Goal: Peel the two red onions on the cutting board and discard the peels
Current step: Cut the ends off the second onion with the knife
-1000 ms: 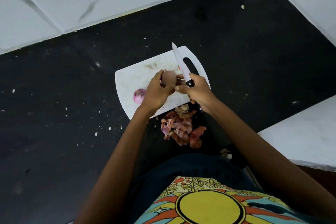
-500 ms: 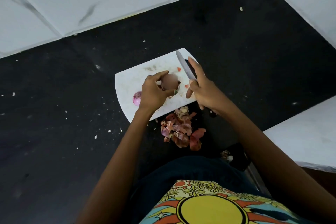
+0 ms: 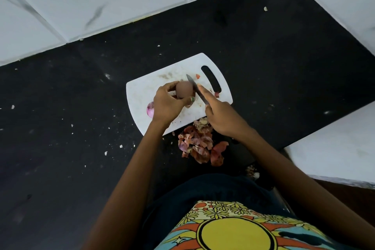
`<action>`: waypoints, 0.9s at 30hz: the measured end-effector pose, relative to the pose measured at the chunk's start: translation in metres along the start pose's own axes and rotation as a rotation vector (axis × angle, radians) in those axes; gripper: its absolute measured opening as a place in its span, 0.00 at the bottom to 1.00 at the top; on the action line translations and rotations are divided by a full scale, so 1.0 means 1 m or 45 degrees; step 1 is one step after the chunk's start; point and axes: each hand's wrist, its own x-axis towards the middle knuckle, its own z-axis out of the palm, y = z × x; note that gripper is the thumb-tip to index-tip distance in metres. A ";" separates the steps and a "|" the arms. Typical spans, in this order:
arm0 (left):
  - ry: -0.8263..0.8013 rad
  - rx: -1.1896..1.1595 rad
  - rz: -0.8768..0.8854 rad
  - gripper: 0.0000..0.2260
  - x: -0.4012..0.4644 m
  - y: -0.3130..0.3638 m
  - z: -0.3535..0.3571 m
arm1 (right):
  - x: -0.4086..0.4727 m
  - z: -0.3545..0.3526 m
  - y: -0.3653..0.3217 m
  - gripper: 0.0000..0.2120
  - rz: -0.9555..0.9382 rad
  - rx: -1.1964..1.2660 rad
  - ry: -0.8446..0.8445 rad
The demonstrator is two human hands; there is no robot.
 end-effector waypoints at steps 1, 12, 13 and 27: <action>0.002 0.005 -0.001 0.30 0.000 0.001 0.000 | 0.002 0.001 -0.001 0.29 0.006 -0.023 0.003; 0.040 -0.053 -0.024 0.28 -0.003 0.006 0.006 | 0.007 -0.001 -0.001 0.29 0.016 -0.067 -0.042; 0.041 -0.054 -0.027 0.28 -0.002 0.006 0.006 | 0.006 -0.002 -0.001 0.29 0.018 -0.064 -0.040; 0.085 -0.033 -0.009 0.28 -0.003 0.006 0.011 | 0.009 0.001 0.001 0.29 -0.003 -0.112 -0.024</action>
